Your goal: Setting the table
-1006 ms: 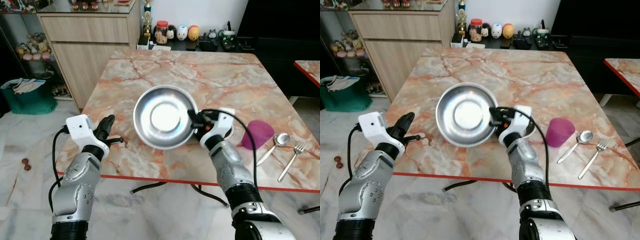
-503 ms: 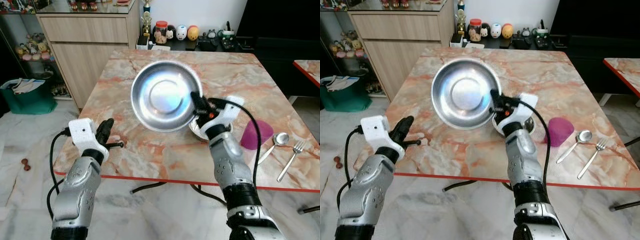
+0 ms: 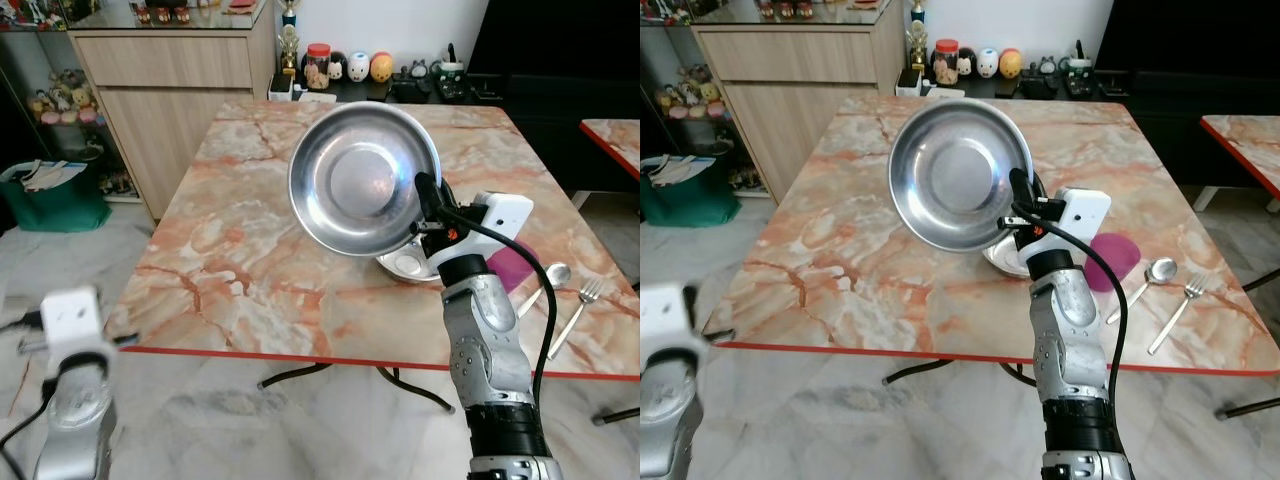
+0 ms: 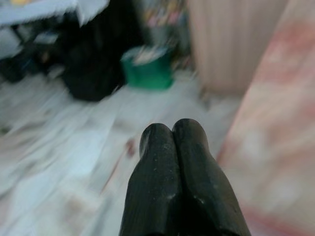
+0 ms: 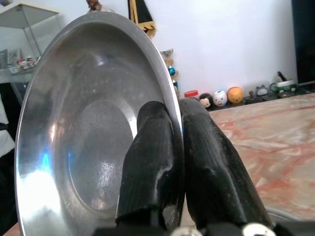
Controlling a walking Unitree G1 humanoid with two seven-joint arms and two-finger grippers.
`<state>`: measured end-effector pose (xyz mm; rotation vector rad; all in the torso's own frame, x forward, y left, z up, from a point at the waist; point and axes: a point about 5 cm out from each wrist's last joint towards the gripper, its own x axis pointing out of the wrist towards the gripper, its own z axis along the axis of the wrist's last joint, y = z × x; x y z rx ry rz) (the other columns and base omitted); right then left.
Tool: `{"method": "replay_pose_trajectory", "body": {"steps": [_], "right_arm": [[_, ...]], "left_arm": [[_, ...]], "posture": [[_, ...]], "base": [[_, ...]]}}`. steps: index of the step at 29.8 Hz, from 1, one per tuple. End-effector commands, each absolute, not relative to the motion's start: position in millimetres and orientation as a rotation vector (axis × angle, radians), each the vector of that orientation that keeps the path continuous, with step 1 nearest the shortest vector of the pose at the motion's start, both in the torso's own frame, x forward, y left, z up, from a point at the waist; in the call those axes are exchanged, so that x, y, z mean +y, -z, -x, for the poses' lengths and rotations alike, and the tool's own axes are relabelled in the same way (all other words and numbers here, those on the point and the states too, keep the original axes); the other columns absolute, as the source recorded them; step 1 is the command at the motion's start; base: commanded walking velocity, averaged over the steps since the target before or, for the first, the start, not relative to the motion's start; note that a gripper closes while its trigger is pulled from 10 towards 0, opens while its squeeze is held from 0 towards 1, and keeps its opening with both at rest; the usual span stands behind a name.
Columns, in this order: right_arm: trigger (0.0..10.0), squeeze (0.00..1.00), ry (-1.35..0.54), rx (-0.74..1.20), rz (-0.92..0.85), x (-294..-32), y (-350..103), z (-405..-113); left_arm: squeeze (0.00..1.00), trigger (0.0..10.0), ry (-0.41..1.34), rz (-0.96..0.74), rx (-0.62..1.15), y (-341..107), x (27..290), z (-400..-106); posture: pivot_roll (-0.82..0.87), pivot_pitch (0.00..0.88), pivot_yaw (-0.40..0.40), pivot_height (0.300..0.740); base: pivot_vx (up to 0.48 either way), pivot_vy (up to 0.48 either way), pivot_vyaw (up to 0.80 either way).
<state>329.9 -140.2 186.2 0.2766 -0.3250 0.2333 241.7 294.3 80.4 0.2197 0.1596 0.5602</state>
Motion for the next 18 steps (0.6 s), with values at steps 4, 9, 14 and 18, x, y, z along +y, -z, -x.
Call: {"method": "replay_pose_trajectory", "body": {"steps": [4,9,14,18], "right_arm": [[10.0,0.0,-0.219,-0.381,-0.235,-140.6,-199.1,-323.5],[10.0,0.0,-0.171,-0.378,-0.209,-144.4,-198.2,-317.1],[10.0,0.0,-0.17,-0.387,-0.193,-143.2,-201.9,-314.2],[10.0,0.0,-0.165,-0.393,-0.184,-145.5,-204.5,-315.7]], "left_arm": [[0.0,10.0,-0.525,-0.219,0.427,-27.3,301.6,-219.1],[0.0,10.0,-0.203,-0.148,0.657,30.2,253.5,-202.9],[0.0,10.0,-0.134,-0.116,0.748,47.6,239.6,-199.6],[0.0,10.0,-0.087,-0.107,0.766,51.8,230.1,-202.6]], "posture": [[-0.02,0.0,-0.006,0.732],[-0.01,0.0,-0.005,0.732],[-0.04,0.0,0.001,0.732],[-0.04,0.0,-0.002,0.732]], "base": [[0.0,0.0,0.0],[0.0,0.0,0.0],[0.0,0.0,0.0],[0.0,0.0,0.0]]}}
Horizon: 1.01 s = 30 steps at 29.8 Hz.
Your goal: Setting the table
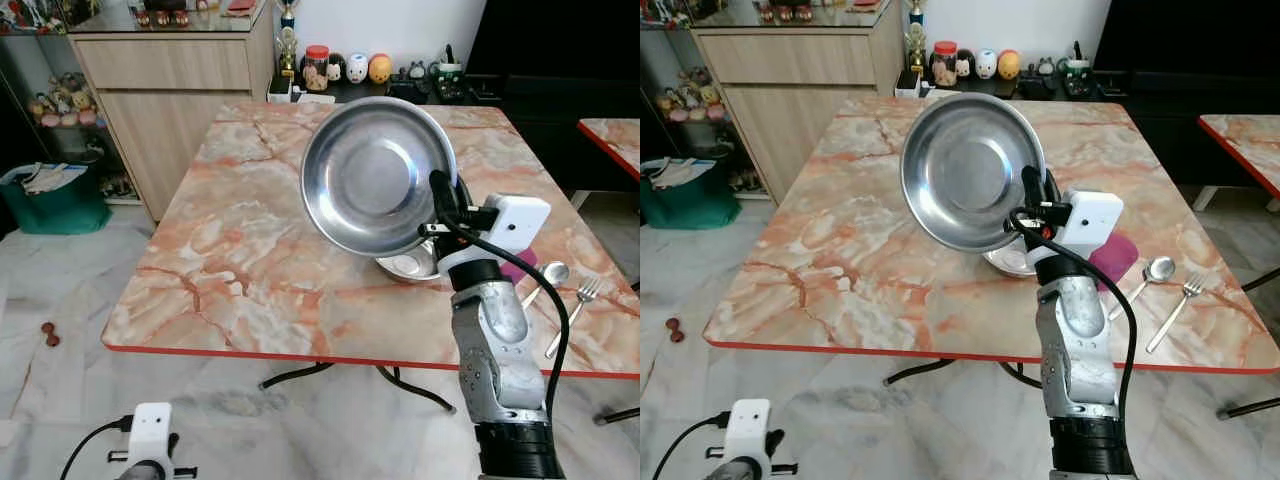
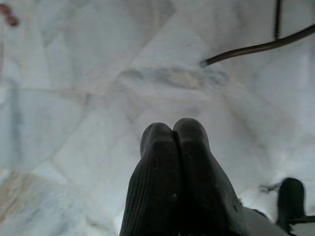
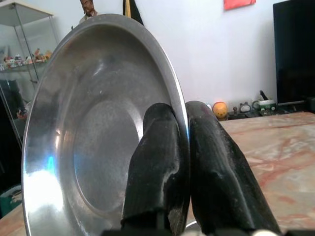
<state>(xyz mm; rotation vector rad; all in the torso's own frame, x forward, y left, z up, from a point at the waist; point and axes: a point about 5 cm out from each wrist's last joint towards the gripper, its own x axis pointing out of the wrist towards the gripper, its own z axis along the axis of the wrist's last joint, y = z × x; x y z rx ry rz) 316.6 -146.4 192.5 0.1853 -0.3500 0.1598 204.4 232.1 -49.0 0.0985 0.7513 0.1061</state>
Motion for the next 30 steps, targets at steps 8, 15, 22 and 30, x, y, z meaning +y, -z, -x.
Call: {"method": "replay_pose_trajectory", "body": {"steps": [8,15,22,30], "right_arm": [[10.0,0.0,-0.166,-0.408,-0.178,-144.6,-213.0,-320.3],[10.0,0.0,-0.177,-0.412,-0.222,-141.3,-218.0,-325.0],[10.0,0.0,-0.185,-0.406,-0.229,-139.0,-221.9,-330.2],[10.0,0.0,-0.195,-0.41,-0.227,-138.4,-222.2,-330.6]], "left_arm": [[0.0,10.0,-0.099,-0.055,0.797,61.6,225.6,-196.3],[0.0,10.0,-0.128,-0.011,0.809,69.8,227.6,-183.2],[0.0,10.0,-0.14,0.013,0.816,73.0,228.0,-177.8],[0.0,10.0,-0.153,0.034,0.833,76.6,227.7,-172.1]], "posture": [[-0.04,0.0,-0.008,0.732],[-0.03,0.0,-0.017,0.732],[-0.03,0.0,-0.02,0.732],[-0.04,0.0,-0.02,0.732]], "base": [[0.0,0.0,0.0],[0.0,-0.298,0.0],[0.0,-0.309,-0.18],[0.0,-0.31,-0.18]]}}
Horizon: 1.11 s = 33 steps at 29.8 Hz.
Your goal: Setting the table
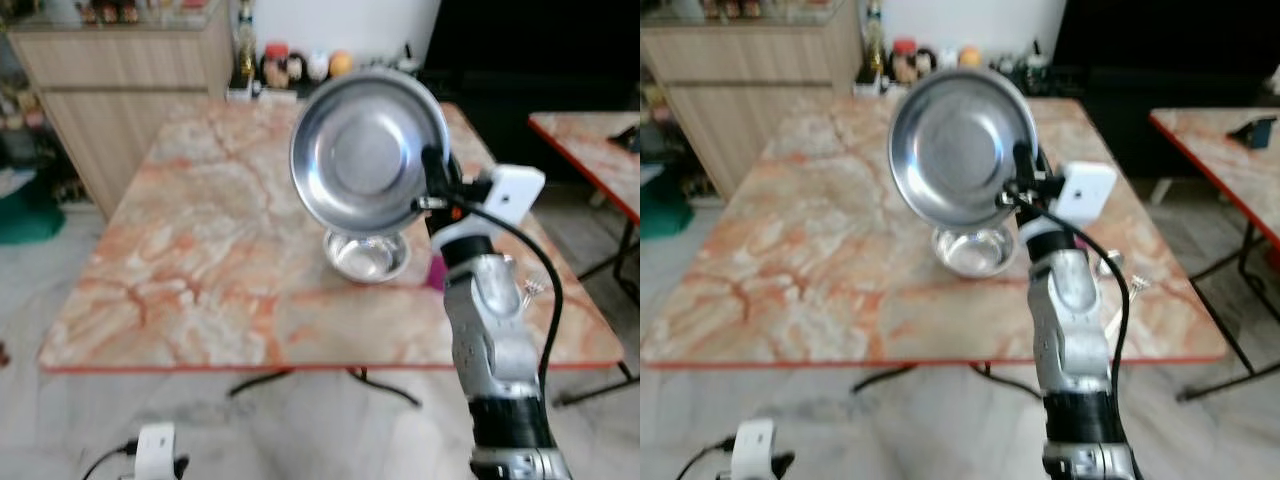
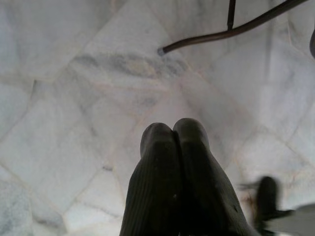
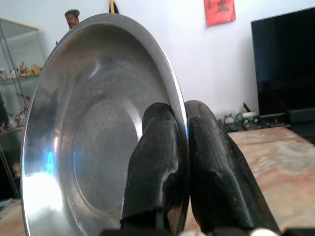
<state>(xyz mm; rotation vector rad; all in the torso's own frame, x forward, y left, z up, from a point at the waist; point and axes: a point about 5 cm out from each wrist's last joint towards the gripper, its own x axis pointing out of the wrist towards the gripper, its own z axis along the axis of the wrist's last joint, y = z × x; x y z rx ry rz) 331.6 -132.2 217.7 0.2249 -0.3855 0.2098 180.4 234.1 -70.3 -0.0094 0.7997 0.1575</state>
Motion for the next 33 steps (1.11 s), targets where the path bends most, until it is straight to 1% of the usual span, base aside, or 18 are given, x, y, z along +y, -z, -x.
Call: {"method": "replay_pose_trajectory", "body": {"steps": [1,14,19,23,28,30,33], "right_arm": [[10.0,0.0,-0.195,-0.41,-0.228,-138.4,-222.4,-330.9],[10.0,0.0,-0.243,-0.422,-0.252,-129.3,-228.8,-333.9],[10.0,0.0,-0.237,-0.409,-0.252,-128.5,-225.6,-333.0],[10.0,0.0,-0.237,-0.407,-0.23,-127.5,-224.0,-331.8],[10.0,0.0,-0.222,-0.402,-0.231,-131.1,-223.2,-331.9],[10.0,0.0,-0.214,-0.394,-0.253,-131.7,-221.9,-332.3],[10.0,0.0,-0.241,-0.381,-0.226,-125.4,-218.2,-331.4]], "left_arm": [[0.0,10.0,-0.153,0.034,0.835,76.8,227.7,-171.8],[0.0,10.0,-0.174,0.047,0.85,79.9,229.3,-165.9],[0.0,10.0,-0.171,0.041,0.852,80.3,229.6,-165.1],[0.0,10.0,-0.174,0.023,0.855,80.0,230.6,-165.8],[0.0,10.0,-0.166,0.015,0.847,78.4,231.1,-169.2],[0.0,10.0,-0.165,0.012,0.849,78.5,231.5,-168.9],[0.0,10.0,-0.156,-0.002,0.859,79.0,232.1,-167.7]], "posture": [[-0.04,0.0,-0.02,0.732],[-0.05,0.0,-0.02,0.732],[-0.06,0.0,-0.01,0.732],[-0.07,0.0,0.0,0.732],[-0.08,0.0,0.011,0.732],[-0.08,0.0,0.012,0.732],[-0.09,0.0,0.018,0.732]], "base": [[0.0,-0.307,0.0],[0.0,-0.291,0.0],[0.0,-0.097,0.0],[0.0,-0.313,0.0],[0.0,-0.31,0.69],[0.0,-0.307,0.0],[0.0,-0.307,0.0]]}}
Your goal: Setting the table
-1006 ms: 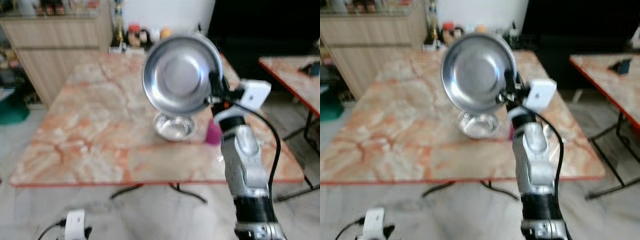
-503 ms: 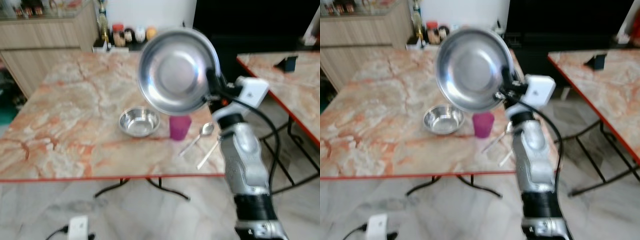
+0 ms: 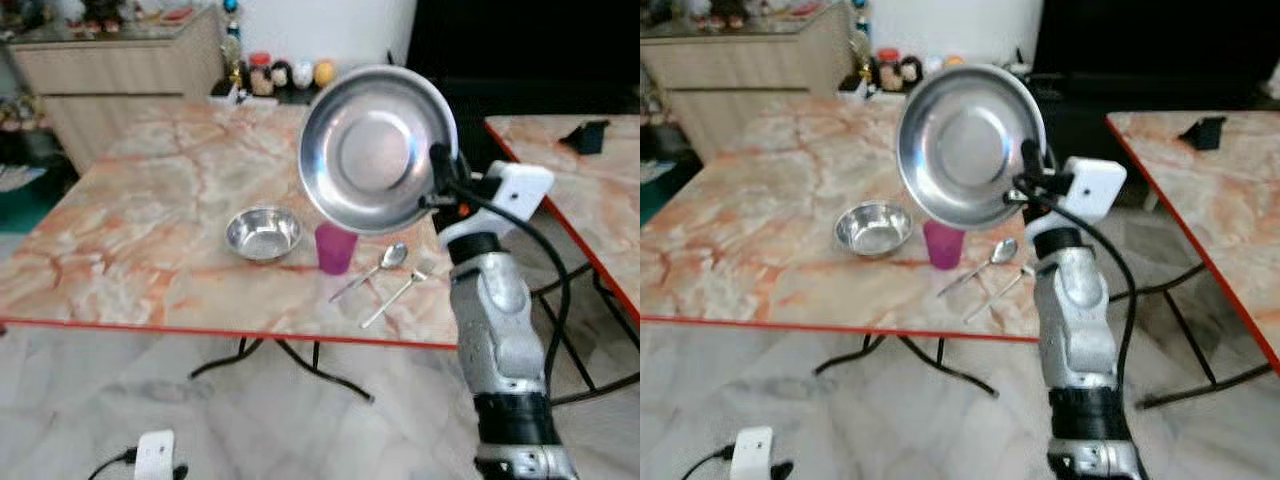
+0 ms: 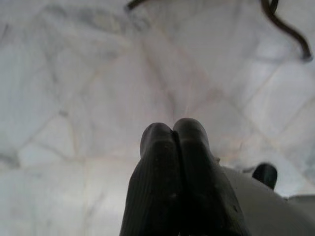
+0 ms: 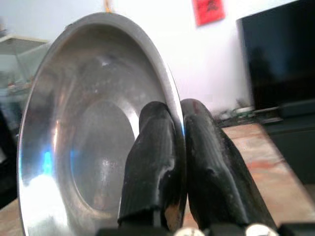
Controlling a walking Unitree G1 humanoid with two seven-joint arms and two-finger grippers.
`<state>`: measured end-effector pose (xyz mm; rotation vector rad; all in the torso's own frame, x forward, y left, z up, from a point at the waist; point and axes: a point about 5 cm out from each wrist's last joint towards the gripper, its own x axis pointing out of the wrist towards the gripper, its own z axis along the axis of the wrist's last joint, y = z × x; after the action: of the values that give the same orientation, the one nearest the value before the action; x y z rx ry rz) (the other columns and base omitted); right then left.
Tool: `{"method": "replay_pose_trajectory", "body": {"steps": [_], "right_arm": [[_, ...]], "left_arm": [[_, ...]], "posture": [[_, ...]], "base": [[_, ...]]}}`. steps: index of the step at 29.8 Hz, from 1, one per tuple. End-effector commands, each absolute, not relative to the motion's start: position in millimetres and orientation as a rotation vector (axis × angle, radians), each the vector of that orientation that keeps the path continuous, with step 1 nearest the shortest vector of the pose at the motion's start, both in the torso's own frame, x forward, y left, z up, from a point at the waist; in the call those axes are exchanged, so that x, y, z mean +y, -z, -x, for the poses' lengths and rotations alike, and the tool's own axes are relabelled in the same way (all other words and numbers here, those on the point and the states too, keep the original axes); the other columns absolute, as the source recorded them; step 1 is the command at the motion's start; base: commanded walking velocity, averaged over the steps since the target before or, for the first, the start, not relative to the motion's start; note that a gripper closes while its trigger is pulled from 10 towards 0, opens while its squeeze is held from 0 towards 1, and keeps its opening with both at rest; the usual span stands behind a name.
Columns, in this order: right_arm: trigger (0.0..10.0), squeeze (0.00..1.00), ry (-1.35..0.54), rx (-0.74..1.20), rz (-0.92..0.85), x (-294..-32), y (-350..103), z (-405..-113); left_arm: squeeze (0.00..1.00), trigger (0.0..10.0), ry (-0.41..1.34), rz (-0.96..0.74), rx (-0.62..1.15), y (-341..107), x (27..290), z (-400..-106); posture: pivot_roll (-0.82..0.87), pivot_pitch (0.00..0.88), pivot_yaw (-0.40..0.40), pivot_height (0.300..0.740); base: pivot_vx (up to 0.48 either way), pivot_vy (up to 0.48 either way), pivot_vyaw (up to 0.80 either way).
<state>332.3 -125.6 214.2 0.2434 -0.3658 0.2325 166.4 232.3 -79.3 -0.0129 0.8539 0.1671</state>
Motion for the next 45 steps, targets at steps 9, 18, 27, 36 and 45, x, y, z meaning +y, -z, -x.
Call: {"method": "replay_pose_trajectory", "body": {"steps": [9,18,27,36,45], "right_arm": [[10.0,0.0,-0.257,-0.381,-0.237,-117.7,-218.8,-330.8],[10.0,0.0,-0.27,-0.372,-0.24,-115.5,-218.7,-331.7],[10.0,0.0,-0.265,-0.366,-0.23,-117.4,-219.7,-333.6],[10.0,0.0,-0.257,-0.369,-0.231,-117.5,-223.0,-336.0],[10.0,0.0,-0.258,-0.364,-0.234,-116.4,-222.6,-336.5]], "left_arm": [[0.0,10.0,-0.142,-0.006,0.865,80.1,230.4,-166.4],[0.0,10.0,-0.145,-0.009,0.876,80.7,231.3,-165.1],[0.0,10.0,-0.156,-0.004,0.869,79.5,231.9,-167.8],[0.0,10.0,-0.156,-0.003,0.892,81.7,232.2,-163.7],[0.0,10.0,-0.161,-0.008,0.926,83.7,235.6,-158.8]], "posture": [[-0.09,0.0,0.02,0.732],[-0.09,0.0,0.024,0.732],[-0.08,0.0,0.015,0.732],[-0.08,0.0,0.017,0.732],[-0.08,0.0,0.02,0.732]], "base": [[0.0,-0.334,0.0],[0.0,-0.397,0.0],[0.0,-0.396,0.0],[0.0,-0.396,0.0],[0.0,-0.396,0.0]]}}
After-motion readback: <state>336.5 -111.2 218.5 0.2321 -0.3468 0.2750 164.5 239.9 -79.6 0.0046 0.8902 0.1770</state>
